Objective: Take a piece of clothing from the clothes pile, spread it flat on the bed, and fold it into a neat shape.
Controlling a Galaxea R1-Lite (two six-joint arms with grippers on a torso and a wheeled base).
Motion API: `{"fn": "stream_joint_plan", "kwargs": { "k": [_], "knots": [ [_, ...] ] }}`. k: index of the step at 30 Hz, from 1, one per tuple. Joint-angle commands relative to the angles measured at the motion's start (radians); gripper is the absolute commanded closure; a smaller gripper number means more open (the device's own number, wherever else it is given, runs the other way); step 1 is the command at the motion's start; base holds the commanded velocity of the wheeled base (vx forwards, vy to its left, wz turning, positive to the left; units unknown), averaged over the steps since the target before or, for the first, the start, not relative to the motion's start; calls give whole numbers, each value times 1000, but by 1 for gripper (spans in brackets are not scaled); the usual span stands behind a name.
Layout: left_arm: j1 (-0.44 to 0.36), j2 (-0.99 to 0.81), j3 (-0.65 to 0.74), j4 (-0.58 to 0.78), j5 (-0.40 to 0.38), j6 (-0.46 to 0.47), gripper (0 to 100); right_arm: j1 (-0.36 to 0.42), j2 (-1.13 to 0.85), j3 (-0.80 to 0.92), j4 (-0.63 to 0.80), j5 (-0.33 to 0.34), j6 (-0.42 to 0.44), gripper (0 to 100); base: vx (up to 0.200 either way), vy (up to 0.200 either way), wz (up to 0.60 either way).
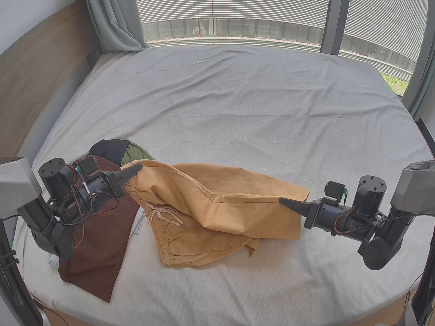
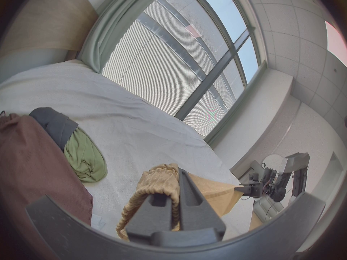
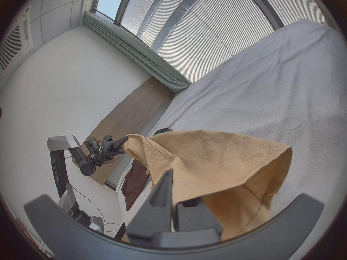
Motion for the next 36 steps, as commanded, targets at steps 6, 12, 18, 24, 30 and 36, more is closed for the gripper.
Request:
{"fn": "stream_joint_plan", "kwargs": {
  "k": [6, 12, 18, 24, 30, 36],
  "knots": [
    [2, -13, 3, -4, -25, 80, 100, 0, -120, 13, 1, 2, -1, 100, 0, 0, 0],
    [2, -11, -2, -4, -46, 131, 100, 0, -148, 18, 1, 2, 1, 100, 0, 0, 0],
    [9, -16, -11, -4, -62, 172, 100, -1, -168, 16, 1, 1, 1, 100, 0, 0, 0],
    [10, -59, -11, -2, -91, 183, 100, -15, -183, 12, 1, 1, -2, 100, 0, 0, 0],
    [10, -82, -9, -4, -108, 186, 100, -26, -197, 9, 1, 1, -2, 100, 0, 0, 0],
    [13, -80, -16, -4, -149, 253, 100, -29, -217, 7, 3, 1, -1, 100, 0, 0, 0]
  ]
}}
